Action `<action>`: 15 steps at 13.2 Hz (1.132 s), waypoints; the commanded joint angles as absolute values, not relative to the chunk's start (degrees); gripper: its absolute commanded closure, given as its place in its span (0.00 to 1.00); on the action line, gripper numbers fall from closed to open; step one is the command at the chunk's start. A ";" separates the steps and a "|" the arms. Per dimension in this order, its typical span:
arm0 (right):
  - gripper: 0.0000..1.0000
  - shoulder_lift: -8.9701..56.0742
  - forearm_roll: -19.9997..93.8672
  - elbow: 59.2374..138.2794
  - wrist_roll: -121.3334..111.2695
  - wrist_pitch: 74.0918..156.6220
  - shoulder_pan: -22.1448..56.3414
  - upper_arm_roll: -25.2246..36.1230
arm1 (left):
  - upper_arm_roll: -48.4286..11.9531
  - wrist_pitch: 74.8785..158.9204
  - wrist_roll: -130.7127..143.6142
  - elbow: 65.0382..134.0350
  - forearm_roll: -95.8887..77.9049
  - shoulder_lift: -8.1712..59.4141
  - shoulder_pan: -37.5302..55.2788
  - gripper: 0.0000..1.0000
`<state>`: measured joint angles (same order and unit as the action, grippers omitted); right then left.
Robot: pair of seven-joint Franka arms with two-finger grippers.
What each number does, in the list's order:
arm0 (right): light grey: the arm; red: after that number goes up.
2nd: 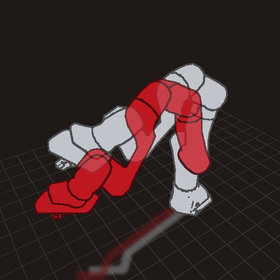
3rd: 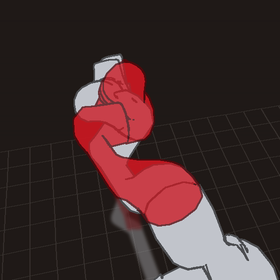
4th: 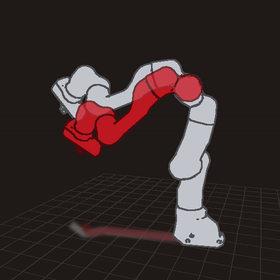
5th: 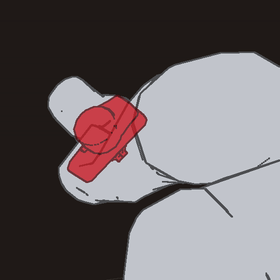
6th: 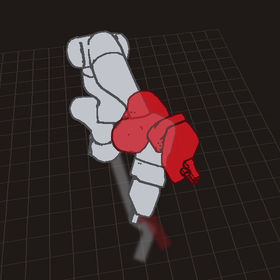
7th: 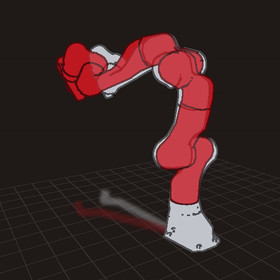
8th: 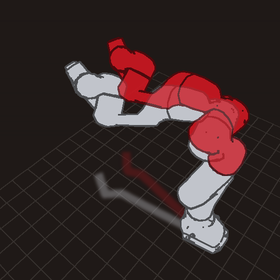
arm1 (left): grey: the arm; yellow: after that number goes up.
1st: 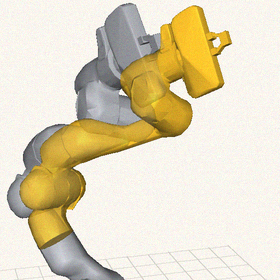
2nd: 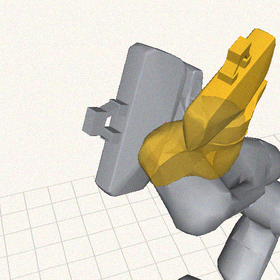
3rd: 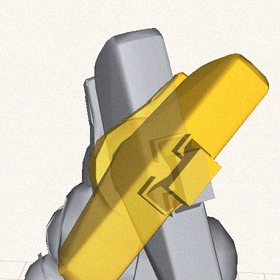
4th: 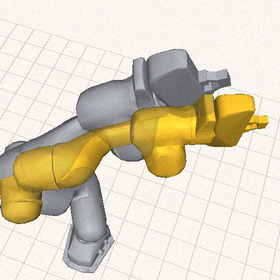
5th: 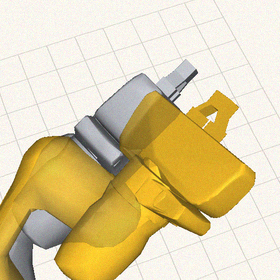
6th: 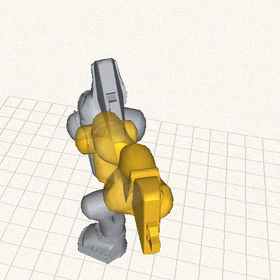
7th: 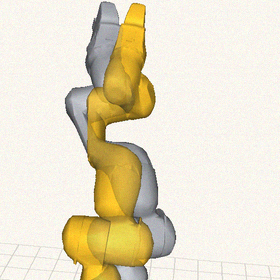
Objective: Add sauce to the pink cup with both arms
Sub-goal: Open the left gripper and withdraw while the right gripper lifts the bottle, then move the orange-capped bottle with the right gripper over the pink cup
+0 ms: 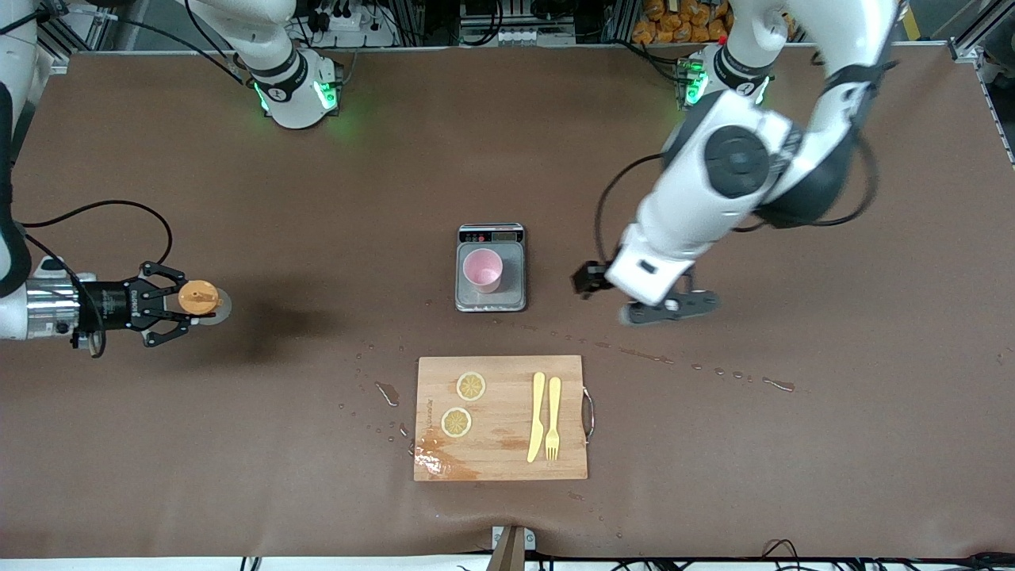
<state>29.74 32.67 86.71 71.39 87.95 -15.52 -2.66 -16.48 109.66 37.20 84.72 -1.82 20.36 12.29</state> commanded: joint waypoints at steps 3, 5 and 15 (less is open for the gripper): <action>0.58 28.12 29.46 83.86 81.71 87.54 -10.39 -2.46 | -16.70 102.85 26.83 86.48 -1.15 13.46 4.49 0.00; 0.58 27.17 26.73 82.36 87.77 87.63 -6.52 -2.55 | -16.87 99.25 20.77 86.75 1.31 11.00 2.21 0.00; 0.59 23.99 14.60 82.35 107.56 90.70 11.32 -2.55 | -1.23 87.03 3.25 88.95 1.32 0.45 7.56 0.00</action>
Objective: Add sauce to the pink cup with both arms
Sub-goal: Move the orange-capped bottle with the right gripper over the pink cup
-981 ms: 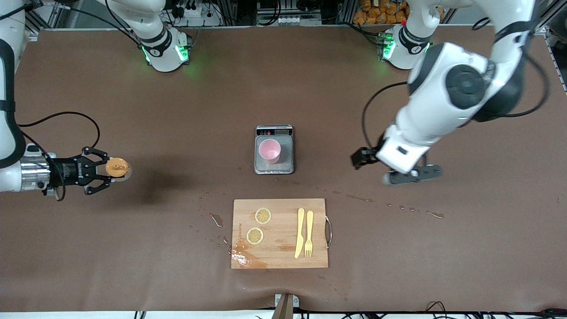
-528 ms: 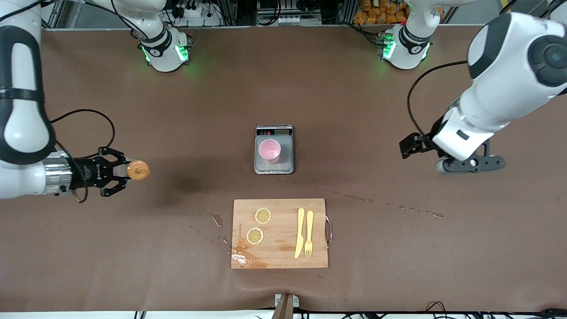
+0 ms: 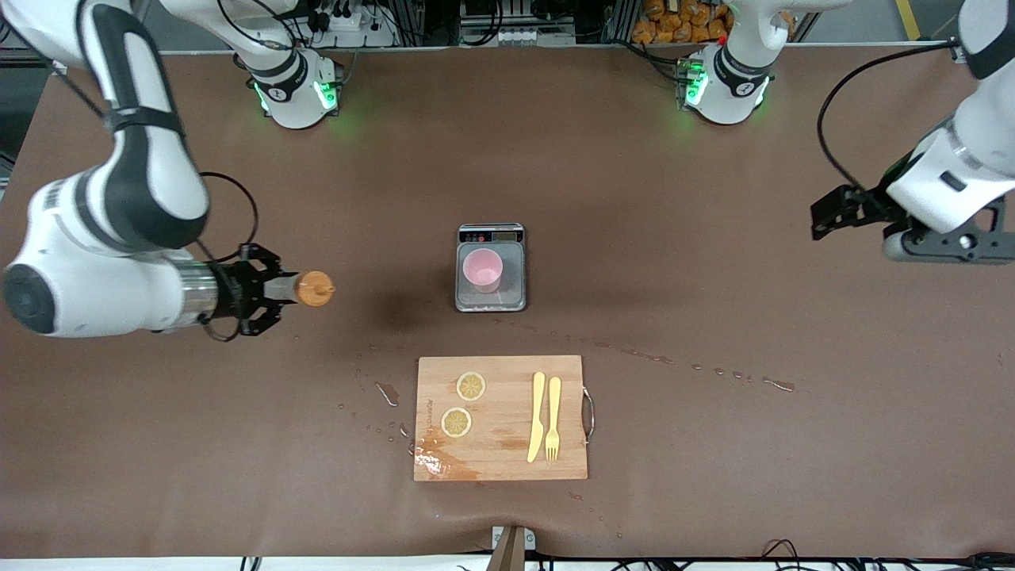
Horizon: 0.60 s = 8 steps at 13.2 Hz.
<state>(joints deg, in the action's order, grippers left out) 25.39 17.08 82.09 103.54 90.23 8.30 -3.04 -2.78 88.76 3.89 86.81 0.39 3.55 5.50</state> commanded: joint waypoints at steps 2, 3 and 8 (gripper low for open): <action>0.59 24.08 11.61 82.35 110.12 91.05 13.88 -2.64 | -1.23 84.99 3.25 88.86 1.32 -0.96 7.38 0.00; 0.59 24.08 11.17 82.53 111.35 91.49 15.10 -2.64 | -1.40 84.82 3.16 88.77 1.32 -1.23 6.86 0.00; 0.59 24.87 2.38 82.35 120.57 91.49 22.14 -2.64 | -1.93 83.85 3.16 88.24 1.14 -2.55 6.59 0.00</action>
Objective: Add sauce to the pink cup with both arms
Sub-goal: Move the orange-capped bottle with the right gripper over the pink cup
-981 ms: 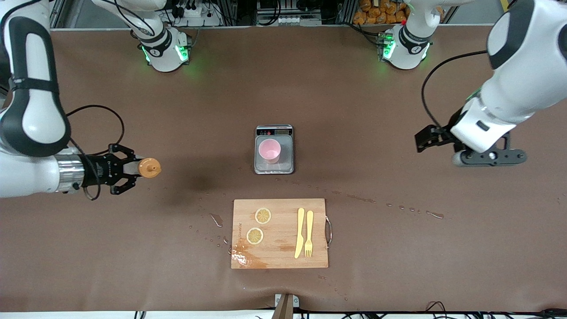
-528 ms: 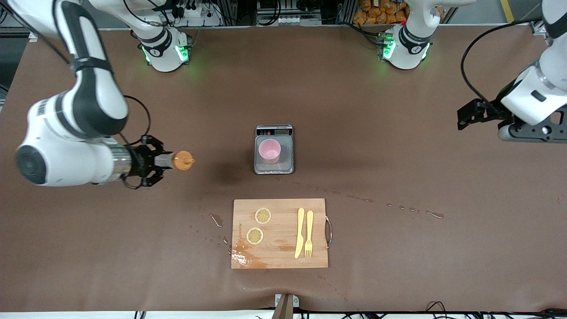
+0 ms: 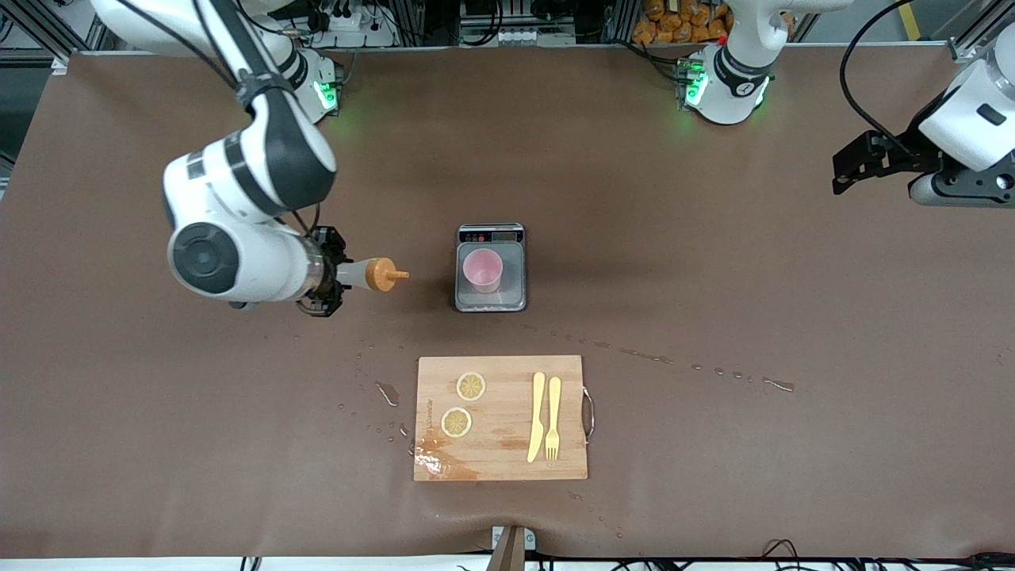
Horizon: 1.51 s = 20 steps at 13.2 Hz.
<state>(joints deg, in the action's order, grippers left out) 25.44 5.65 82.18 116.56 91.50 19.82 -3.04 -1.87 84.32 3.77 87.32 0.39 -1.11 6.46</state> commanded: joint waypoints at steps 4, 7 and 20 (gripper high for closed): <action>0.61 26.71 -5.25 82.35 127.77 91.41 27.84 -2.55 | -2.02 84.72 3.43 88.07 0.18 -2.81 6.59 0.00; 0.61 29.43 -11.94 82.09 133.66 90.97 32.59 -2.55 | -1.93 84.82 3.16 87.98 -0.35 -3.08 6.59 0.00; 0.67 36.99 -21.88 76.73 137.72 84.12 38.67 -2.37 | -1.67 84.20 2.37 86.57 0.53 -3.08 6.68 0.00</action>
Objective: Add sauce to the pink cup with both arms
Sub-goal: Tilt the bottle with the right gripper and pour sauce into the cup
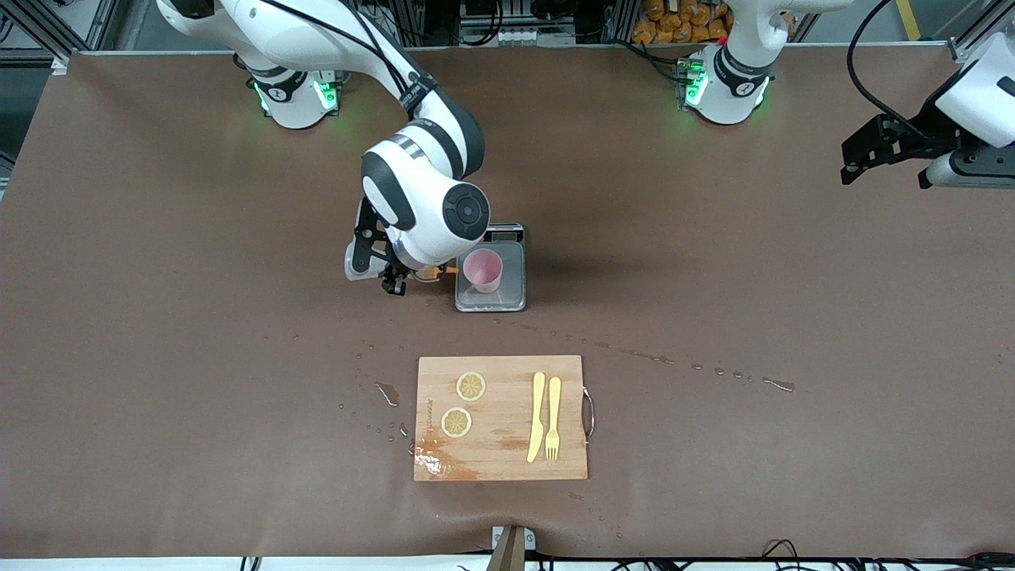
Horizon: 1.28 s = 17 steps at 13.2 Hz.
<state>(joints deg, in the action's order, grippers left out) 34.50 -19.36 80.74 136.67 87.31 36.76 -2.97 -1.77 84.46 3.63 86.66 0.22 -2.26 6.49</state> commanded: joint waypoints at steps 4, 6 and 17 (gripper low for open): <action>0.81 37.44 -22.15 76.46 137.64 83.58 39.81 -2.37 | -1.85 84.29 2.37 86.57 0.44 -2.90 6.68 0.00; 0.84 37.53 -22.06 76.55 137.64 83.58 40.25 -2.37 | -1.85 84.29 2.37 86.57 0.44 -2.90 6.68 0.00; 0.91 33.23 -12.93 76.99 129.83 87.71 33.15 -2.72 | -1.67 84.29 2.11 86.57 0.44 -2.64 6.59 0.00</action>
<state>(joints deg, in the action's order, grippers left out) 35.92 -15.81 76.84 132.88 87.56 35.65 -2.24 -1.86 84.46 3.58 86.62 0.22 -2.26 6.52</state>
